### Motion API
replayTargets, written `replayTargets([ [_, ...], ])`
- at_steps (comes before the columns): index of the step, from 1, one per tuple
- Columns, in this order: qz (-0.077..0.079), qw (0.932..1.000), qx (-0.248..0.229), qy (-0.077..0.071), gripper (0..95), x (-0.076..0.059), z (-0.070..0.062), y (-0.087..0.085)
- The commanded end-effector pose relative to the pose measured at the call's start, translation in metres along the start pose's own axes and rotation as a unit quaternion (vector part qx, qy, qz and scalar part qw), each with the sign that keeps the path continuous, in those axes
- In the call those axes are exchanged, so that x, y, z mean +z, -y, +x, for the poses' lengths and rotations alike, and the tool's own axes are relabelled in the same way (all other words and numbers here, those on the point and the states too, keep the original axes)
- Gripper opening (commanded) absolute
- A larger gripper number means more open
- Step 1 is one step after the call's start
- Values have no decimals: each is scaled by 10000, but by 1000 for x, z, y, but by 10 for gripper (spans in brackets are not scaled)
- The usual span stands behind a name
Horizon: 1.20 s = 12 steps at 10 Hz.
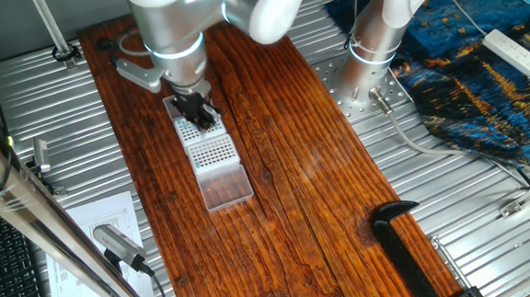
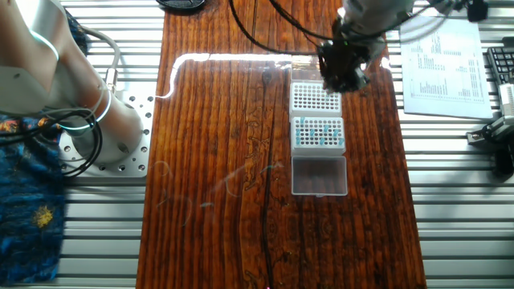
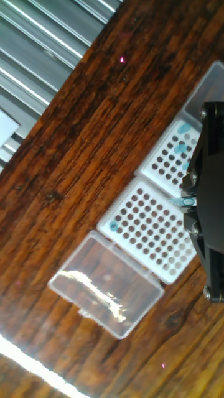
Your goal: Transfer all medium pipette tips from one holder to another
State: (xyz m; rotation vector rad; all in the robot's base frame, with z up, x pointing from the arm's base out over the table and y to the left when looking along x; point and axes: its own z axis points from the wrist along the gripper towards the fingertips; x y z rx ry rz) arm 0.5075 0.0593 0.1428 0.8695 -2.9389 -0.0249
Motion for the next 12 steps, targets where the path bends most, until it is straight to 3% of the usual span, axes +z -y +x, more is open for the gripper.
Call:
replayTargets([
  [1, -1, 10000, 74, -4, 0, 0, -6, -9],
  [5, -34, 9999, 125, 75, 0, -4, -6, -13],
  [12, -267, 9992, 270, 142, 0, -5, -5, -14],
])
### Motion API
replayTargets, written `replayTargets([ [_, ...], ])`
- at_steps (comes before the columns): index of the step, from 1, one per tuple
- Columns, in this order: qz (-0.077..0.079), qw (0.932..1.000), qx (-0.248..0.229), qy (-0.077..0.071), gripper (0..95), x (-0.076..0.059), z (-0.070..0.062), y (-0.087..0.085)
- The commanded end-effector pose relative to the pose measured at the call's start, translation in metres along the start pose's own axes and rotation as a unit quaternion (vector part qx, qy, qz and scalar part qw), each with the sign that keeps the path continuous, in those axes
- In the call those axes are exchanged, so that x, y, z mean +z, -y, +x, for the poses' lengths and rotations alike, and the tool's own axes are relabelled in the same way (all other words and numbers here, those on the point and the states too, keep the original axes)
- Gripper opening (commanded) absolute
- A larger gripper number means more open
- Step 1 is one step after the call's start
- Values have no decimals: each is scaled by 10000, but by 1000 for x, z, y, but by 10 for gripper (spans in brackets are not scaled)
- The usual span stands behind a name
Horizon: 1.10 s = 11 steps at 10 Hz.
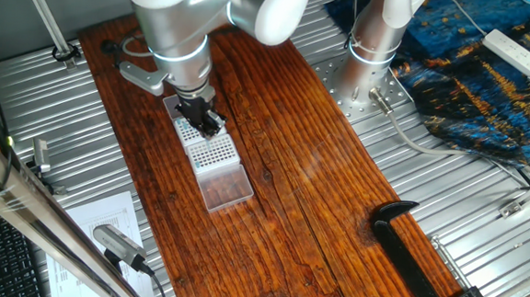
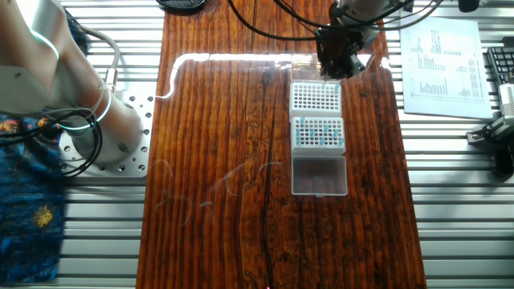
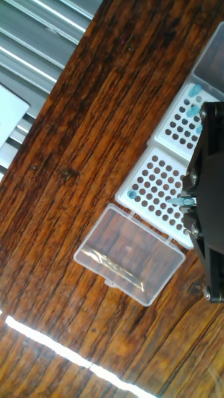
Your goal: Transfer all medium pipette tips from one holder to another
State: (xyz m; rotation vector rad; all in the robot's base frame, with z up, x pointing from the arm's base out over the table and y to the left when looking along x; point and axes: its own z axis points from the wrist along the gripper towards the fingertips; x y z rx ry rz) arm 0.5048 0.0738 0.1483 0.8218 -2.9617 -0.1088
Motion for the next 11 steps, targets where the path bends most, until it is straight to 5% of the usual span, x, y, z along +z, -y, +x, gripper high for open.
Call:
replayTargets([
  [1, -14, 9999, 111, 13, 0, 0, 1, 0],
  [6, 75, 9974, 705, 89, 0, 14, -4, 2],
  [11, 172, 9981, 584, 21, 0, 14, -4, 2],
])
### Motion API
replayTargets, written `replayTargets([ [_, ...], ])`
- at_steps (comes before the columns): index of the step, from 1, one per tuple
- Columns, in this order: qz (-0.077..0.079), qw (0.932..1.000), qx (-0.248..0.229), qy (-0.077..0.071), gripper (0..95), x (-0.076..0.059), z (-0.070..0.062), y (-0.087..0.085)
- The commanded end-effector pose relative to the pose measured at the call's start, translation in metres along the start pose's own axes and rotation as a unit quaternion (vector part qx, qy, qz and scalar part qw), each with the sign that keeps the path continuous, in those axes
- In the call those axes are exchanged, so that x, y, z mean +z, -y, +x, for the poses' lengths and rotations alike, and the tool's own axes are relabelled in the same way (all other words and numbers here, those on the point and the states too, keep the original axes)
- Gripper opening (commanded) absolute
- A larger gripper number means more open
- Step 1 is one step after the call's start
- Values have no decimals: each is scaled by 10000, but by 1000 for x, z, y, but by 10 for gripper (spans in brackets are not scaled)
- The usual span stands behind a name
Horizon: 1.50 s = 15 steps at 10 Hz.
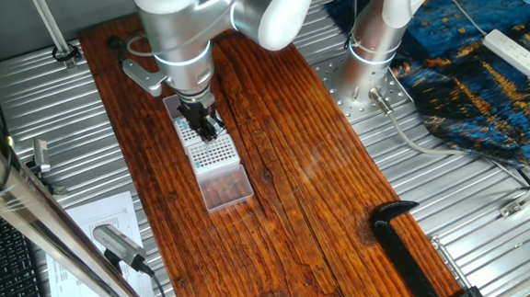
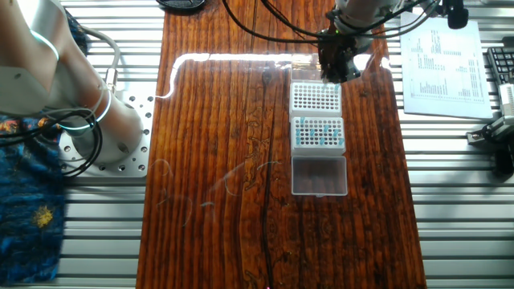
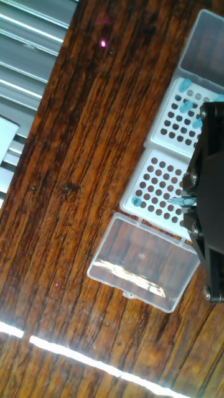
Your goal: Transfer all medium pipette tips from one holder to another
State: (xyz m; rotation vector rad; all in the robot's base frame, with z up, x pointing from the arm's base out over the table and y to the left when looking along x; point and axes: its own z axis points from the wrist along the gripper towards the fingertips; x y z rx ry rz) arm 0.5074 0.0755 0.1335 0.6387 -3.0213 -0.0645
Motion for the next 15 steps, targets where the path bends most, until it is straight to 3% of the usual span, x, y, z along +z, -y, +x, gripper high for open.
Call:
replayTargets([
  [1, 52, 10000, -18, -36, 0, -1, -1, 1],
  [7, 44, 9996, -261, -90, 0, -4, 1, 8],
  [12, -76, 9990, -402, -203, 0, -1, 3, 11],
  [15, -150, 9989, -425, -163, 0, 2, 2, 11],
])
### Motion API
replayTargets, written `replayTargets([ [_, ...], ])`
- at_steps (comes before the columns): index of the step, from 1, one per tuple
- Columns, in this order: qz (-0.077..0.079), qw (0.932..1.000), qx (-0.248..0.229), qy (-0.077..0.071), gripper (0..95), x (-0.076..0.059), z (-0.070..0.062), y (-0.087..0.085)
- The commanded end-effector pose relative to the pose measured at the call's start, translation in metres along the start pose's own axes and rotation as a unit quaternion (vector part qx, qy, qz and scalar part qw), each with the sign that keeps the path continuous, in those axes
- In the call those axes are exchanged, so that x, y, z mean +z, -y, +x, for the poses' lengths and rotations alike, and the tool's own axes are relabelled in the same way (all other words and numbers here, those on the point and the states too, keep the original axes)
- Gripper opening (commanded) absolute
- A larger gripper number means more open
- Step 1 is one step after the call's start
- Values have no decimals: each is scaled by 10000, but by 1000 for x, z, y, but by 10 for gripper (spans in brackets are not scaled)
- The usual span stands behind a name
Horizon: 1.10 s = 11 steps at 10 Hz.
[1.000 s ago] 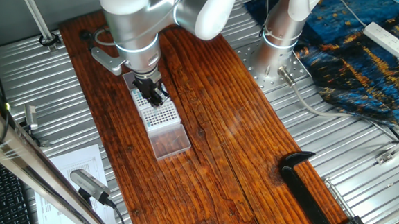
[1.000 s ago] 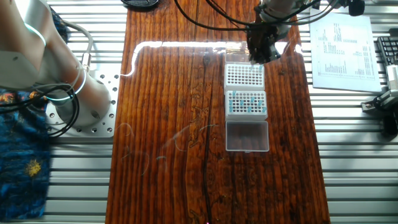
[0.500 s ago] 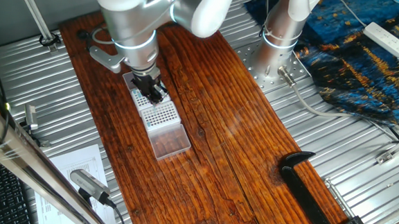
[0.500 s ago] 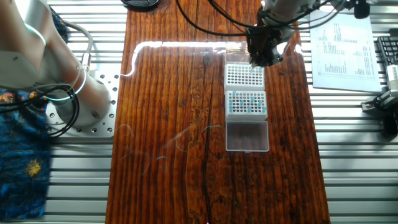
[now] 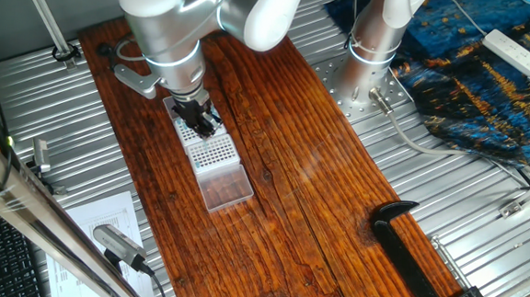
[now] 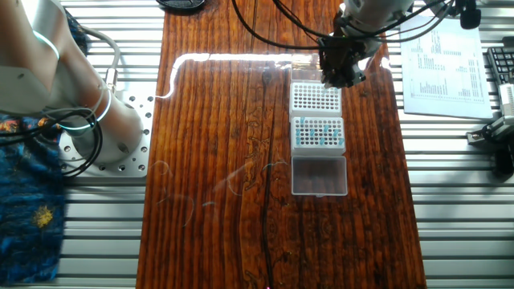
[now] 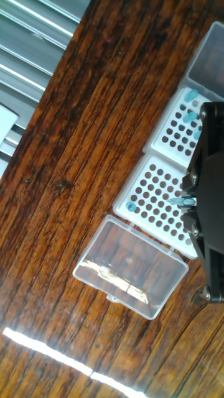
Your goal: Transfer all medium pipette tips from one holder to another
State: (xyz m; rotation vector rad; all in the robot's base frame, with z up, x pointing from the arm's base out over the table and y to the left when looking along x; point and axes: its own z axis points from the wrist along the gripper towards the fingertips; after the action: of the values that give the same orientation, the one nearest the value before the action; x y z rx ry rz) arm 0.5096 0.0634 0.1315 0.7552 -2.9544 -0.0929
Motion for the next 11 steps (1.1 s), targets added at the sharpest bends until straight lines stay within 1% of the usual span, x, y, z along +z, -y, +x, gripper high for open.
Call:
replayTargets([
  [1, -30, 10000, -20, 17, 0, 0, -1, -1],
  [4, -39, 10000, -36, 31, 0, 4, -2, 0],
  [6, -46, 10000, -40, 52, 0, 4, -2, -1],
  [11, -47, 10000, -35, 47, 0, 4, -4, -3],
])
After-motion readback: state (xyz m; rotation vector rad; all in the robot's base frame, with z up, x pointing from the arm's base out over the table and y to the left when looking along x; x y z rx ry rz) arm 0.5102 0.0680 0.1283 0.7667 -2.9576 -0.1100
